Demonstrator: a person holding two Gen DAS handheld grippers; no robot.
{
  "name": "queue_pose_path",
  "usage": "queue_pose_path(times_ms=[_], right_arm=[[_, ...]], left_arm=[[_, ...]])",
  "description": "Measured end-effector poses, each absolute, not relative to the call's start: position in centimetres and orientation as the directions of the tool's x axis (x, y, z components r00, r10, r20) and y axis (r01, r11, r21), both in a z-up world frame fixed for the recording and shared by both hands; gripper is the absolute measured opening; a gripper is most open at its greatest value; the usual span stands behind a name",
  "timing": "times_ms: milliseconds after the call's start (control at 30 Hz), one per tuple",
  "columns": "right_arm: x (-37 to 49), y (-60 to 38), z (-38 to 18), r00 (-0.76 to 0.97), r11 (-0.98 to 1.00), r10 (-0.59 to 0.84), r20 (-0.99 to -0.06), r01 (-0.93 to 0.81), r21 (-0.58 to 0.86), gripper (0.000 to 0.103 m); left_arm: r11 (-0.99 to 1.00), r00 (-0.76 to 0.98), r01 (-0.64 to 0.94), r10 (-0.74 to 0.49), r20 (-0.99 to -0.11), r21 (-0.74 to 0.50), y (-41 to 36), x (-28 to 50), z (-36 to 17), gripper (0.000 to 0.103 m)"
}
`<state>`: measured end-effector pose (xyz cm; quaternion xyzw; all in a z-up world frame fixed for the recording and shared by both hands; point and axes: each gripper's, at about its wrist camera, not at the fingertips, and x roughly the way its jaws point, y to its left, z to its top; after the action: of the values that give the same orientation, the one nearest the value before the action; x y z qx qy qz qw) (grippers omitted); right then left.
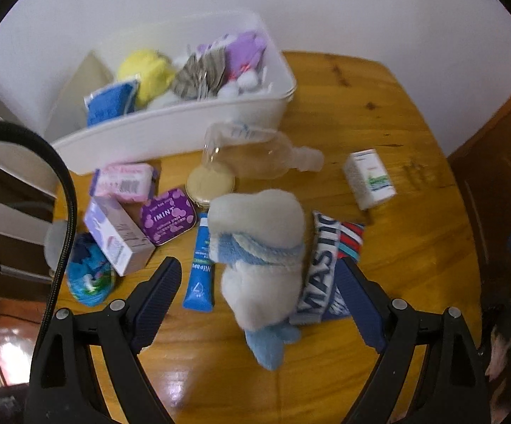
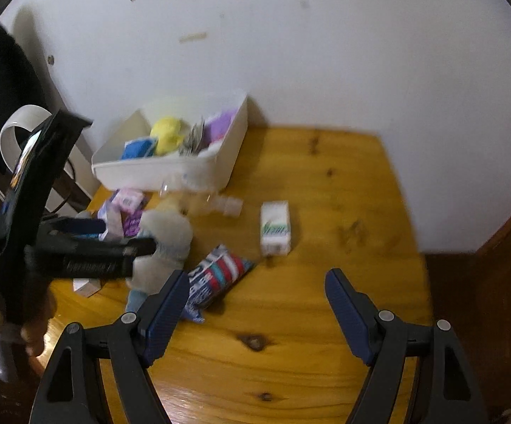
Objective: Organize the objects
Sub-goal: 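Grasp the white plush with the left gripper while the right grasps the striped snack bag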
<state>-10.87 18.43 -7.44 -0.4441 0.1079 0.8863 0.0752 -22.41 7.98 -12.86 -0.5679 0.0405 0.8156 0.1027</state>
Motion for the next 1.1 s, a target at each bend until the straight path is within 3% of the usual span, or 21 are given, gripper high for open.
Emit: queue_pose_path(times_ms=[333, 967, 1033, 1100], right_arm=[[-14.0, 18.5, -15.9, -0.484, -0.909, -0.154, -0.861, -0.271, 0.315, 0.080], [-16.4, 17.6, -19.0, -0.494, -0.866, -0.256, -0.831, -0.266, 0.424, 0.079], [-16.5, 16.9, -18.7, -0.497, -0.872, -0.265, -0.826, -0.242, 0.425, 0.072], [-16.7, 16.3, -18.8, -0.493, -0.867, -0.303, -0.815, -0.212, 0.450, 0.059]], left_arm=[[-0.984, -0.246, -0.137, 0.149, -0.958, -0.118, 7.0, -24.8, -17.1, 0.090], [-0.980, -0.189, -0.171, 0.135, -0.973, -0.102, 9.1, -25.7, -19.8, 0.090], [-0.981, -0.188, -0.170, 0.129, -0.974, -0.097, 9.1, -25.8, -19.9, 0.089], [-0.982, -0.184, -0.169, 0.112, -0.976, -0.081, 9.2, -25.9, -20.1, 0.078]])
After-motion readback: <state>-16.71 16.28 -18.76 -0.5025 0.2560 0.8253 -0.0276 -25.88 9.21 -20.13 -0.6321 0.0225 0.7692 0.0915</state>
